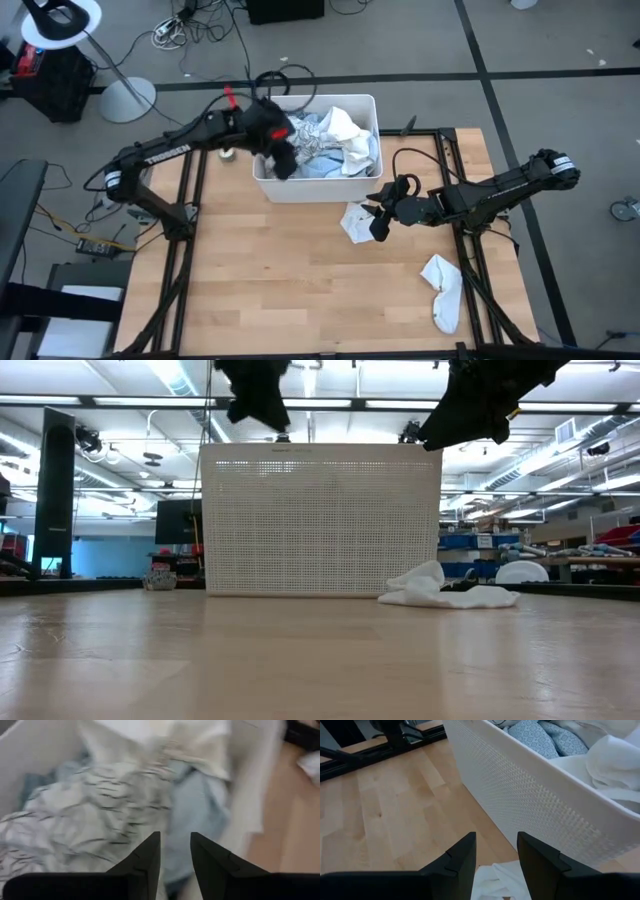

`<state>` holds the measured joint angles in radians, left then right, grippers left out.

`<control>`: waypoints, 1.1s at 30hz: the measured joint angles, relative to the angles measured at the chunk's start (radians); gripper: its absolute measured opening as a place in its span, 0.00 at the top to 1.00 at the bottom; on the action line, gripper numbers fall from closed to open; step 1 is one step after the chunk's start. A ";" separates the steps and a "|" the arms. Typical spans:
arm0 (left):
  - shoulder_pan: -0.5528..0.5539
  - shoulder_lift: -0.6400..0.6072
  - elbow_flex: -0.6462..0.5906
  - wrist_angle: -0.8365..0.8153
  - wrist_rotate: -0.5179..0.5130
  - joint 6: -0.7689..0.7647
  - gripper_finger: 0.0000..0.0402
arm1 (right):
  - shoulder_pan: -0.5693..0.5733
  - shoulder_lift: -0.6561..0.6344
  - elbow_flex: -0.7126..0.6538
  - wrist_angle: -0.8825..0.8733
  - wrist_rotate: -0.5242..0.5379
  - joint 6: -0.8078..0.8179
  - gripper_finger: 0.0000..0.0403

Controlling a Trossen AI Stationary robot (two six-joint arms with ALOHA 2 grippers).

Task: Sort clothes
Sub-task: Put the top white sock into the laundry bin

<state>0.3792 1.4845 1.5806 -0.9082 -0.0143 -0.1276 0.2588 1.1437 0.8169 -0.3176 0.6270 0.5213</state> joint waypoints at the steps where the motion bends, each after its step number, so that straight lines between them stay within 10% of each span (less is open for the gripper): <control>1: -0.023 -0.009 0.000 -0.009 0.000 0.014 0.72 | 0.000 0.000 0.000 -0.001 0.000 0.000 0.64; 13: -0.424 -0.164 -0.113 0.009 -0.200 -0.010 0.72 | 0.001 0.000 0.000 -0.049 -0.001 0.035 0.64; 33: -0.622 -0.725 -0.968 0.475 -0.292 -0.043 0.72 | 0.161 0.002 0.001 -0.196 -0.078 0.312 0.70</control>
<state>-0.2427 0.7599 0.6124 -0.4327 -0.3059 -0.1711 0.4197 1.1456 0.8175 -0.5136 0.5486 0.8329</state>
